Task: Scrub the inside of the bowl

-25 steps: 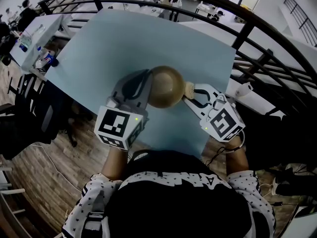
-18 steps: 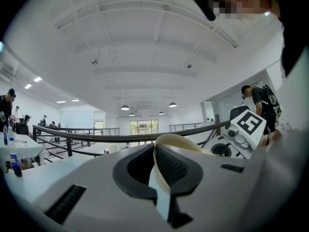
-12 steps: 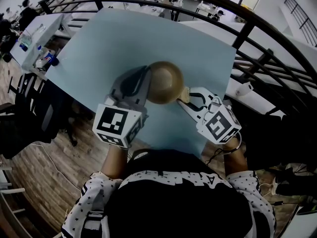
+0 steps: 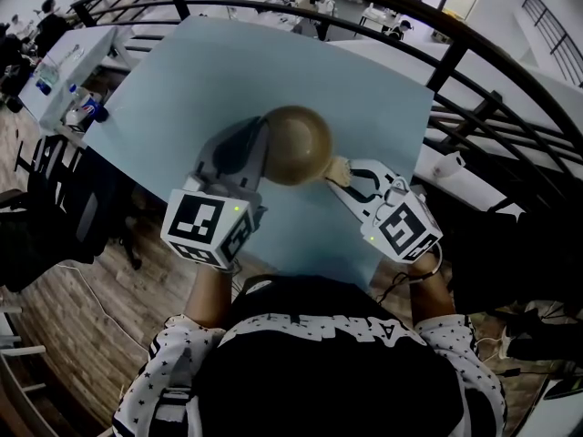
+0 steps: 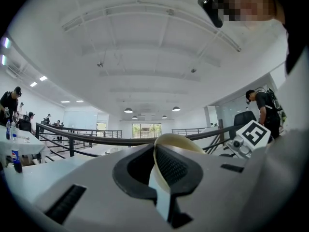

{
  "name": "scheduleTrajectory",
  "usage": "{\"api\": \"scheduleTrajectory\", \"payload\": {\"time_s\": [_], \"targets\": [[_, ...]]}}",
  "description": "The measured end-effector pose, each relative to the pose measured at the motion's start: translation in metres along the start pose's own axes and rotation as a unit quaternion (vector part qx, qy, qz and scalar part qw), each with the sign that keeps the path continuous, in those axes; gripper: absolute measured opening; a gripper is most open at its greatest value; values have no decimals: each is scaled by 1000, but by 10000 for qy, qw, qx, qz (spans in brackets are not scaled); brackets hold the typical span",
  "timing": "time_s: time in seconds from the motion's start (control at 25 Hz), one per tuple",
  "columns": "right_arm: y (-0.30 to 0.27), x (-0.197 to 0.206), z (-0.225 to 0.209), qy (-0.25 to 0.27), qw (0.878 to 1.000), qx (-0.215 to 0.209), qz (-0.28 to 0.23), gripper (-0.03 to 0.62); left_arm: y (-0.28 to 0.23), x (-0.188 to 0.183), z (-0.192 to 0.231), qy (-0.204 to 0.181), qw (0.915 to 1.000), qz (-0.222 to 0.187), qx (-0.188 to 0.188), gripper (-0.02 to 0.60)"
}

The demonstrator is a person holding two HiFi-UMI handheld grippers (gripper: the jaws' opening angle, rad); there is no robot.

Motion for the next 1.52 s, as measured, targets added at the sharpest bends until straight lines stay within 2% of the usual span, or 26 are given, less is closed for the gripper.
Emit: {"api": "scheduleTrajectory", "payload": {"time_s": [0.32,0.8,1.52], "targets": [[6,-13,-15,-168,9971,678,-292,58,-5,-4,5,71,9999,-70,-131,23],[0,-21,-5,-58,9968,765,-202,58,-8,-6,4,68,9997,-133,-202,23],[-7,-26,15,-229,9972,597,-379,58,-10,-11,-3,110,9994,-262,-221,23]]}}
Point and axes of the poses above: the fingertips, and each gripper's own axes: y backward along the fingers, z to its left, x out of its underside, the point moved 8 cm from there along y, backward along the fingers, and after that the axes turned 6 degrees about x, right-handed, at the moved point
